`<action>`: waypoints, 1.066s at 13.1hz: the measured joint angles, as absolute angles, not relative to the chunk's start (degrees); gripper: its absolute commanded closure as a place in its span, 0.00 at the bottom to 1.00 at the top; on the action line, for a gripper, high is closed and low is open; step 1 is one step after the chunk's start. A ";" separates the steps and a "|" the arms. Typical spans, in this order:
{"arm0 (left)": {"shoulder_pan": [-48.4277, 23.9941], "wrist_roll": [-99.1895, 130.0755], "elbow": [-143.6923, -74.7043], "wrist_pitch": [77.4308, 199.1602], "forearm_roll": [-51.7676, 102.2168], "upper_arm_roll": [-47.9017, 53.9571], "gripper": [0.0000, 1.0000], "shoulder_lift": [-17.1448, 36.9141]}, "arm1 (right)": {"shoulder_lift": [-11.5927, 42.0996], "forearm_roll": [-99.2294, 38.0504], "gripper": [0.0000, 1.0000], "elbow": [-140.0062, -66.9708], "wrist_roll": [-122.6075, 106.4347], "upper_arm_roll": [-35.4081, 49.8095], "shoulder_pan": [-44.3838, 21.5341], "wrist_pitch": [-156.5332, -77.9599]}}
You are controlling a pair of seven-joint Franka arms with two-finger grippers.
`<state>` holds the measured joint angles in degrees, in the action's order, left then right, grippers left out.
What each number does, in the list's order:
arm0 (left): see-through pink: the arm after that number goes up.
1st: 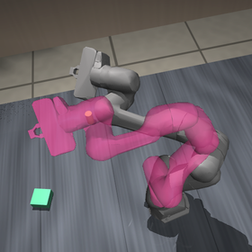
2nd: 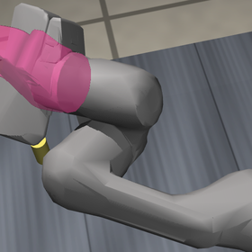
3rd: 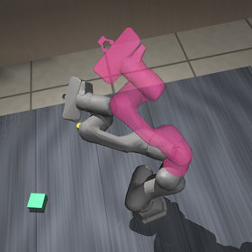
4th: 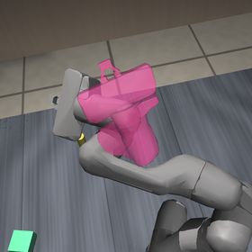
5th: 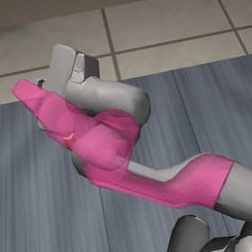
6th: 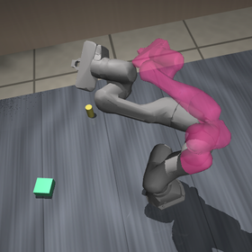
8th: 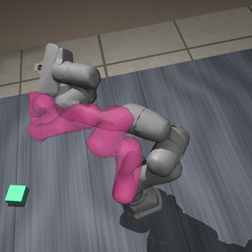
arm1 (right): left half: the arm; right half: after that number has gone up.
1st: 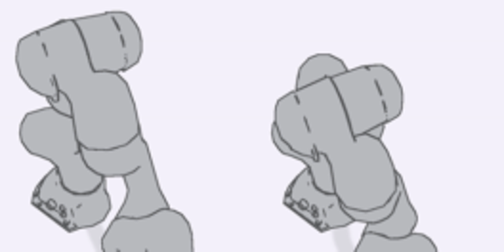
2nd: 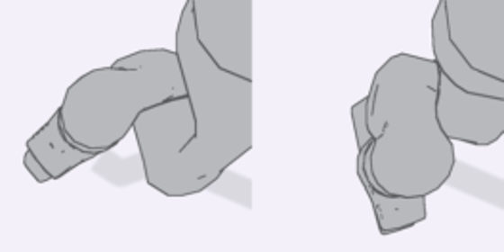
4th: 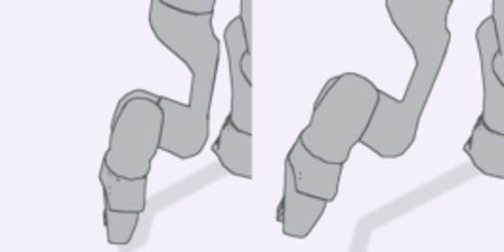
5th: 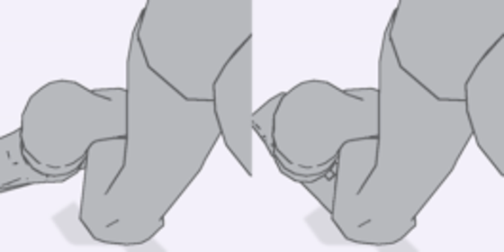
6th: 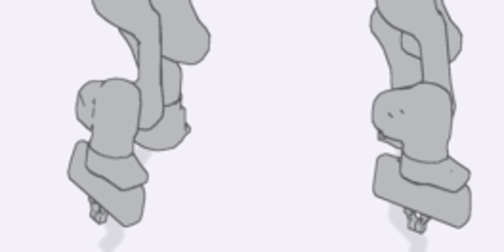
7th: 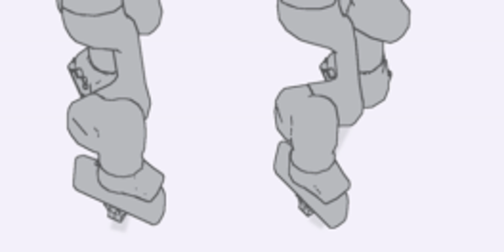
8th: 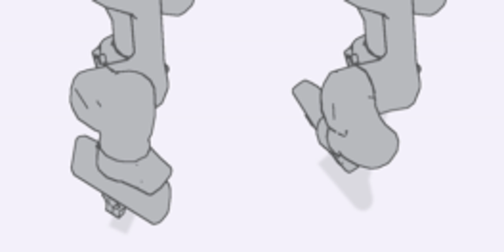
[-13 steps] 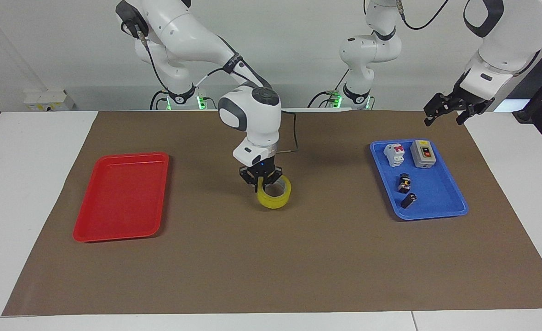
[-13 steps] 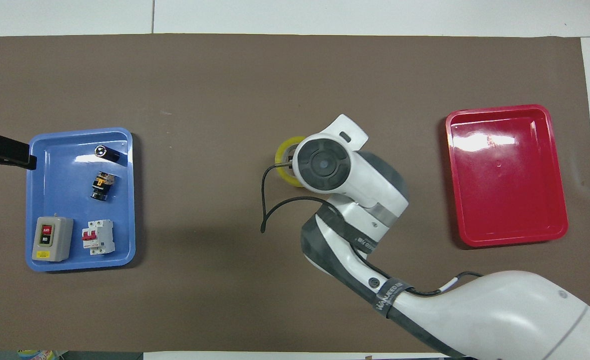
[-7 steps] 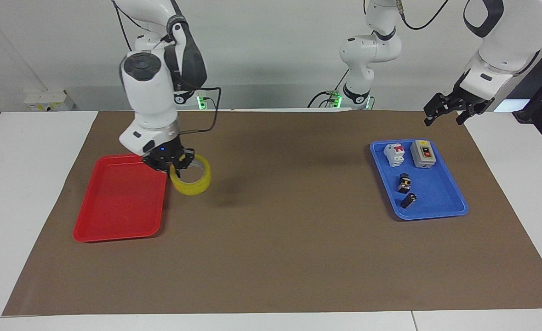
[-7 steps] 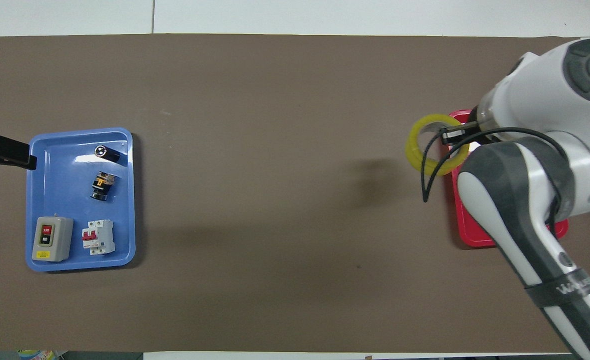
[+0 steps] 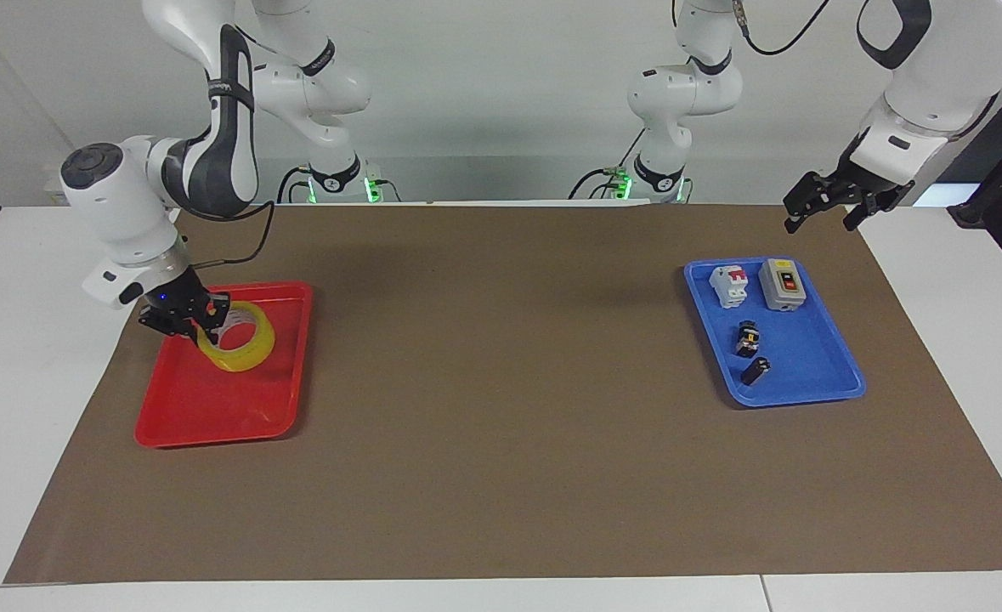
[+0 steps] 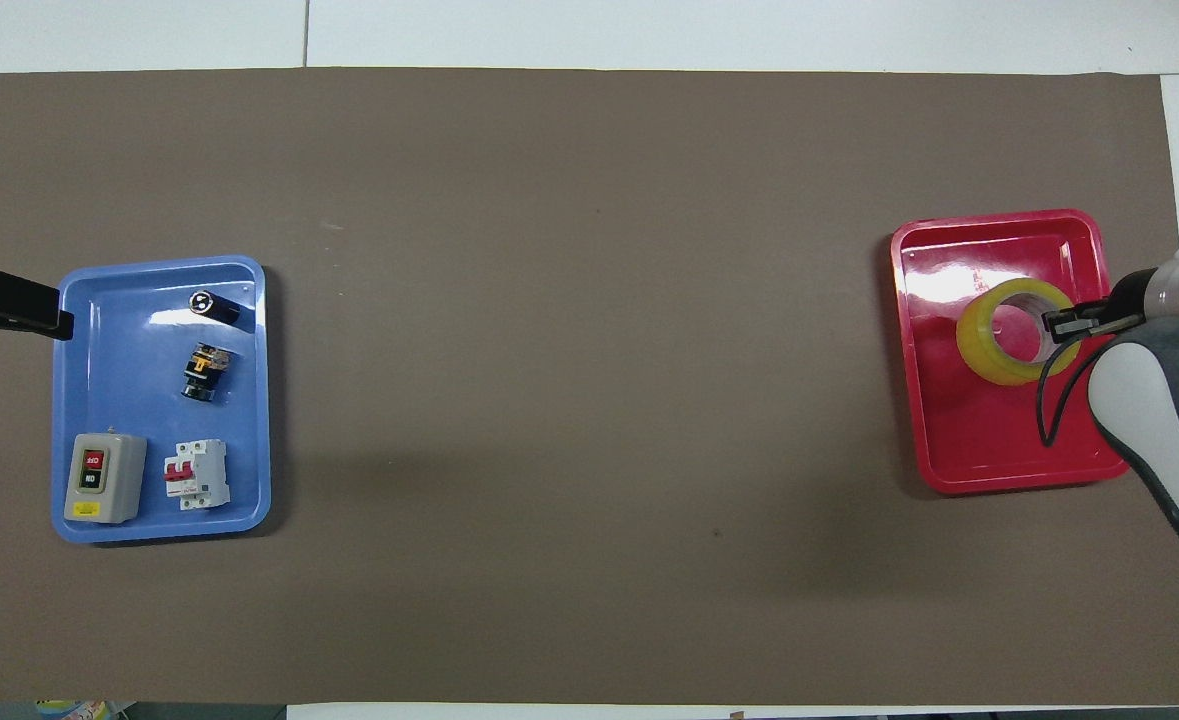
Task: Place and move tape with both arms
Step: 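Carry the yellow tape with the right gripper into the red tray, then open the right gripper and withdraw it from the red tray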
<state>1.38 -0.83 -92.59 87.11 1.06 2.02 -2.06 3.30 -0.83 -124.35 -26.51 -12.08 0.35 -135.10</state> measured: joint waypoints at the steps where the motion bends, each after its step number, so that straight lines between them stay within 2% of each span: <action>1: 1.38 -0.83 -92.59 87.10 1.06 2.02 0.00 -2.06 | 3.30 -0.83 1.00 -126.42 -26.65 -12.43 0.35 -137.85; 4: 1.38 -0.83 -92.59 87.10 1.06 2.02 0.00 -2.06 | 3.53 -0.83 1.00 -130.24 -27.74 -13.10 0.45 -142.03; 9: 1.38 -0.82 -92.59 87.09 1.06 2.02 0.00 -2.06 | 6.09 -0.83 1.00 -130.80 -27.84 -13.53 0.77 -145.57; 10: 1.38 -0.83 -92.59 87.08 1.06 2.02 0.00 -2.06 | 6.12 -0.83 0.43 -130.79 -27.84 -13.53 0.93 -145.76; 11: 1.38 -0.83 -92.59 87.08 1.06 2.02 0.00 -2.06 | 6.11 -0.83 0.00 -130.75 -27.84 -13.53 1.06 -145.96; 14: 1.38 -0.83 -92.59 87.08 1.06 2.02 0.00 -2.06 | 5.91 -0.85 0.00 -129.78 -27.84 -13.49 1.12 -145.15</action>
